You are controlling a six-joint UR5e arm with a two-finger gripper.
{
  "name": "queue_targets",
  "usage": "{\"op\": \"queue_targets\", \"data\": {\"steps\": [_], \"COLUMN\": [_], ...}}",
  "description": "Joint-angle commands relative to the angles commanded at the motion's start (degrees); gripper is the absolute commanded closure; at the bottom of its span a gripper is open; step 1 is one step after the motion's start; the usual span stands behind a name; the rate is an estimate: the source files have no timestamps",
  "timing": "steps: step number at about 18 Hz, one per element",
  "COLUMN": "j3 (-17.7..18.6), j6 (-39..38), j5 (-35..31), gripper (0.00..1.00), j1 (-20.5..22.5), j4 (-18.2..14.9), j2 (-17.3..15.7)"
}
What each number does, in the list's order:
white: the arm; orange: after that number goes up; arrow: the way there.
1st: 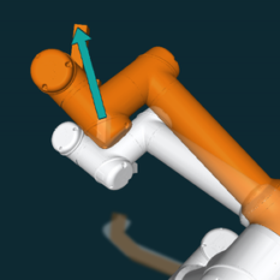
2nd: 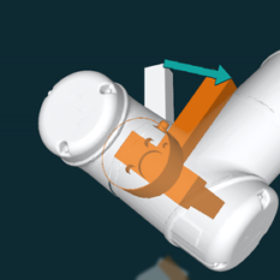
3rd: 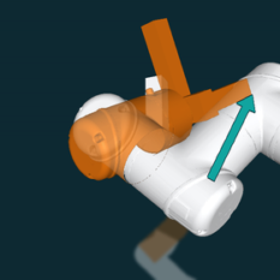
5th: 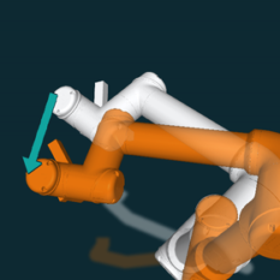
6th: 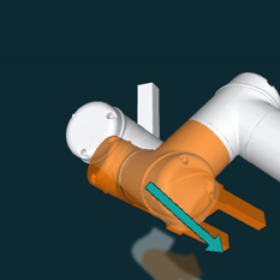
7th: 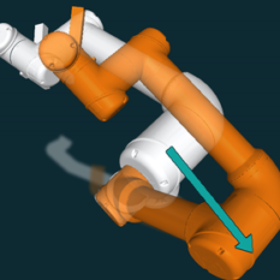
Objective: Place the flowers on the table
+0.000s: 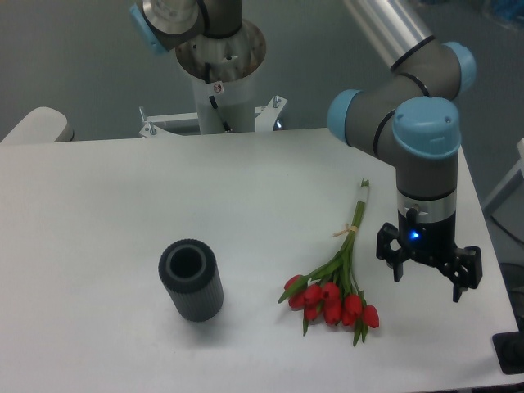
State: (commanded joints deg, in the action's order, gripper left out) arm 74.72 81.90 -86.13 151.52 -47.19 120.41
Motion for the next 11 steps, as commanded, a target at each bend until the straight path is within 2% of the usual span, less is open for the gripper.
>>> {"op": "queue_targets", "data": {"steps": [2, 7, 11], "j3": [-2.11, -7.12, -7.04], "j6": [3.60, 13.88, 24.43], "j5": [-0.27, -0.18, 0.09], "gripper": [0.00, 0.00, 0.00], "j1": [0.17, 1.84, 4.48], "j4": [-3.51, -9.40, -10.12], "j2": [-0.35, -0.44, -0.79]}}
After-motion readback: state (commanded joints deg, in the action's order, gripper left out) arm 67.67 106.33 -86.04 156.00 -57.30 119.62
